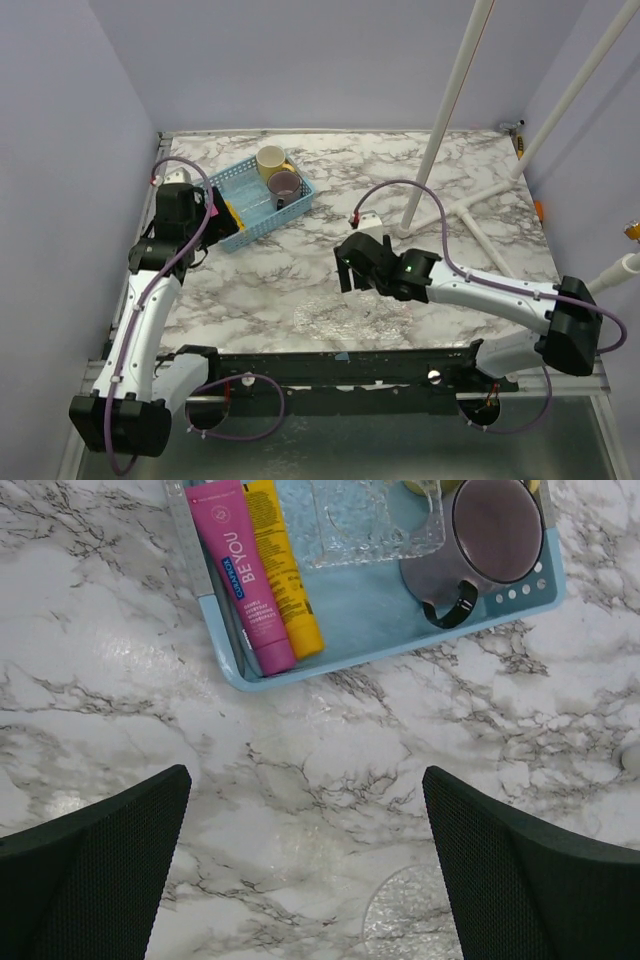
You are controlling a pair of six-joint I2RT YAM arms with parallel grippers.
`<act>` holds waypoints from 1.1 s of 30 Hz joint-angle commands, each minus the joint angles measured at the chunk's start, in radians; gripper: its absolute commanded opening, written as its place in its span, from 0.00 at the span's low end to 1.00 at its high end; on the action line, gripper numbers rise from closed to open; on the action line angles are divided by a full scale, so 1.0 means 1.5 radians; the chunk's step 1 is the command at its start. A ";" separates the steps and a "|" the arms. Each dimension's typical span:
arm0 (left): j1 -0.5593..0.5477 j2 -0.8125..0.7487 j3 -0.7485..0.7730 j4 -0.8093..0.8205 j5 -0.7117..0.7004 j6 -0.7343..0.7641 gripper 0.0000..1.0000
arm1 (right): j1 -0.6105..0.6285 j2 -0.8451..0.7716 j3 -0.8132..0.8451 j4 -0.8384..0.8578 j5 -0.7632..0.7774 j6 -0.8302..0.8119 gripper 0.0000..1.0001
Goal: Prepare toiletry sets of a toothbrush and toothpaste on the tray
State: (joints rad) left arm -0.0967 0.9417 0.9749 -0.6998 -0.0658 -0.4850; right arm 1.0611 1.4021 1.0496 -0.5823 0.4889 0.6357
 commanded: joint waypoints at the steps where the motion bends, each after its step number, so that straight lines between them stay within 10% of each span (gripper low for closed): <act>1: 0.027 0.057 0.063 -0.030 -0.026 -0.016 0.98 | 0.005 -0.069 -0.041 0.023 -0.052 -0.038 0.79; 33: 0.189 0.530 0.288 -0.038 0.064 0.046 0.69 | 0.005 -0.299 -0.180 0.023 -0.204 -0.037 0.78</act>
State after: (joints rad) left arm 0.1822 1.7058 1.3766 -0.7578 -0.0109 -0.4320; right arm 1.0615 0.9668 0.8059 -0.5476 0.2153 0.5743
